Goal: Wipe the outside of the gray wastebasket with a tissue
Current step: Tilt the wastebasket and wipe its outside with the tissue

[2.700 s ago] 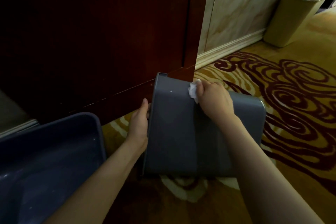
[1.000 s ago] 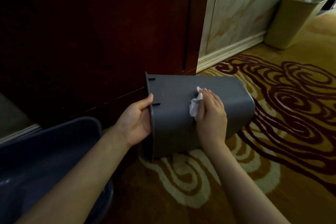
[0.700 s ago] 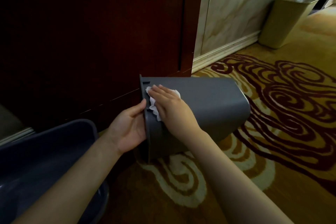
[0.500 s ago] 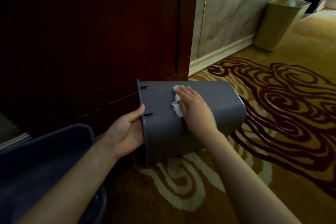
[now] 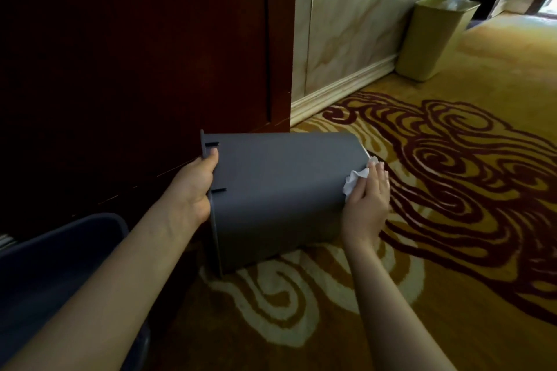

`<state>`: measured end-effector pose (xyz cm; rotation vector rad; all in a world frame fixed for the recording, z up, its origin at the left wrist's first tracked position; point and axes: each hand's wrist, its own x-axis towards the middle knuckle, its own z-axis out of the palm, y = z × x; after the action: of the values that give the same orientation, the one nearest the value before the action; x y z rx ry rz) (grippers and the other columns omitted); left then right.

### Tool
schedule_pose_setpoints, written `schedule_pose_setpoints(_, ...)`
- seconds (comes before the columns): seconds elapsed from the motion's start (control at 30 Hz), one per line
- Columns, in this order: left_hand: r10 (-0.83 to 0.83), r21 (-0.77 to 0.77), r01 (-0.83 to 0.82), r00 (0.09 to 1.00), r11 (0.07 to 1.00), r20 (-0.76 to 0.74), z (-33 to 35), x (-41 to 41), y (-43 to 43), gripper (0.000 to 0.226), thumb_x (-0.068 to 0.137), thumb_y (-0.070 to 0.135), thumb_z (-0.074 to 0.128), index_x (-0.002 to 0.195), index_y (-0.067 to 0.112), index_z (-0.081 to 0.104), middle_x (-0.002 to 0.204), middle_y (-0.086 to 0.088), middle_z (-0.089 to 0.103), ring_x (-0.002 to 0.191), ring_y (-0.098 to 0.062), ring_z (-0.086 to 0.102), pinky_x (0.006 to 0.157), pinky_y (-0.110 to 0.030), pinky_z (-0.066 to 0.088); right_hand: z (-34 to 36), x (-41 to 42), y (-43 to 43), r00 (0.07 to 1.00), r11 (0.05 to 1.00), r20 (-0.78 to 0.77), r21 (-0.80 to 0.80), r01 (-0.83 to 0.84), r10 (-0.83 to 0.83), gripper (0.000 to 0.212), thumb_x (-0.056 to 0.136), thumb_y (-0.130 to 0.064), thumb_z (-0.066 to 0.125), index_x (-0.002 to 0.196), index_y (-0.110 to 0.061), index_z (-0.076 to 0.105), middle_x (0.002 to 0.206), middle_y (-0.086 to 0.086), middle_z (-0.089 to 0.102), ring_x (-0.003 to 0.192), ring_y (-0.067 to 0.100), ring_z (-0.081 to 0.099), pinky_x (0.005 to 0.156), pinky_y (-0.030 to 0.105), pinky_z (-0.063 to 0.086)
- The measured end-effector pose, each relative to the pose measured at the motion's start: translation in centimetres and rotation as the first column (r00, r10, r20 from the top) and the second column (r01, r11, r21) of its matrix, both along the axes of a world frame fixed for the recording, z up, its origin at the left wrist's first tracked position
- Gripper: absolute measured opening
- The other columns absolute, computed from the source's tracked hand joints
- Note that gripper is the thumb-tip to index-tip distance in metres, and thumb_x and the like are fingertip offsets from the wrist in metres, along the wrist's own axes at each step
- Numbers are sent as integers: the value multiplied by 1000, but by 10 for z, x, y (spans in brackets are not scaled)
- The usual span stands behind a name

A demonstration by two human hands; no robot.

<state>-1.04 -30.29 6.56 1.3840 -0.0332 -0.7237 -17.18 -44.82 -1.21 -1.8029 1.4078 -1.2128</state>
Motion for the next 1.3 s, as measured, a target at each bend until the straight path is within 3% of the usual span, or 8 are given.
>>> schedule_pose_setpoints(0.23, -4, 35, 4, 1000, 999, 5, -5, 3, 7, 33, 92, 35, 49, 121, 20, 55, 100, -6, 66, 88, -23, 64, 56, -37, 48, -15, 15, 22, 941, 969, 266, 185, 161, -207, 45, 100, -17, 35, 144, -15, 30, 153, 3, 30, 141, 12, 24, 113, 24, 20)
schedule_pose_setpoints(0.4, 14, 30, -15, 1000, 999, 21, -6, 2, 6, 31, 92, 34, 49, 120, 20, 54, 99, -4, 66, 88, -22, 64, 57, -37, 48, -26, 29, 41, 834, 759, 361, 643, 103, -418, 44, 101, -21, 31, 145, -19, 29, 134, 11, 54, 117, 25, 55, 88, 23, 41)
schedule_pose_setpoints(0.53, 9, 29, -10, 999, 1000, 38, -8, 0, 9, 22, 93, 29, 50, 113, 22, 56, 93, -2, 66, 83, -21, 64, 55, -36, 49, -31, 35, 60, 874, 602, 348, 794, -82, -340, 44, 102, -21, 28, 144, -13, 33, 132, 19, 53, 112, 31, 55, 94, 37, 44)
schedule_pose_setpoints(0.67, 20, 4, -21, 991, 1000, 130, -5, -4, 15, 9, 93, 25, 50, 93, 27, 59, 92, -1, 67, 83, -20, 65, 58, -35, 50, -29, 10, 66, 883, 577, 370, 803, -148, -289, 27, 98, -14, 38, 113, -1, 56, 91, 14, 59, 75, 22, 54, 65, 30, 44)
schedule_pose_setpoints(0.8, -66, -18, 74, 957, 997, 284, -2, -8, 23, 14, 93, 27, 49, 89, 31, 61, 85, 6, 73, 77, -12, 71, 59, -28, 55, -1, -11, 73, 865, 799, 417, 601, -32, -279, 29, 99, -22, 39, 119, -20, 59, 84, 0, 65, 66, 10, 57, 56, 24, 45)
schedule_pose_setpoints(0.93, -107, -38, 128, 932, 991, 347, -15, -18, 27, 21, 87, 46, 46, 92, 34, 62, 84, 17, 75, 83, -6, 70, 72, -30, 55, 36, -3, 87, 907, 973, 420, 193, -129, 37, 43, 97, -31, 35, 139, -26, 41, 130, 13, 58, 119, 31, 55, 96, 51, 47)
schedule_pose_setpoints(1.13, -48, -33, 53, 988, 998, 148, -44, -34, 48, 76, 53, 81, 50, 113, 36, 60, 116, 5, 68, 107, -16, 63, 88, -41, 52, 62, 54, 105, 778, 752, -42, -229, -618, 627, 50, 92, -23, 40, 141, -27, 32, 150, -5, 36, 139, 5, 28, 111, 23, 24)
schedule_pose_setpoints(1.3, -206, -140, 224, 970, 965, 127, -48, -29, 60, 41, 78, 65, 43, 104, 41, 64, 110, 8, 71, 102, -9, 66, 76, -26, 55, 45, 79, 117, 611, 548, -418, -275, -790, 672, 51, 91, -10, 47, 141, -13, 37, 151, 6, 35, 143, 17, 21, 118, 31, 7)
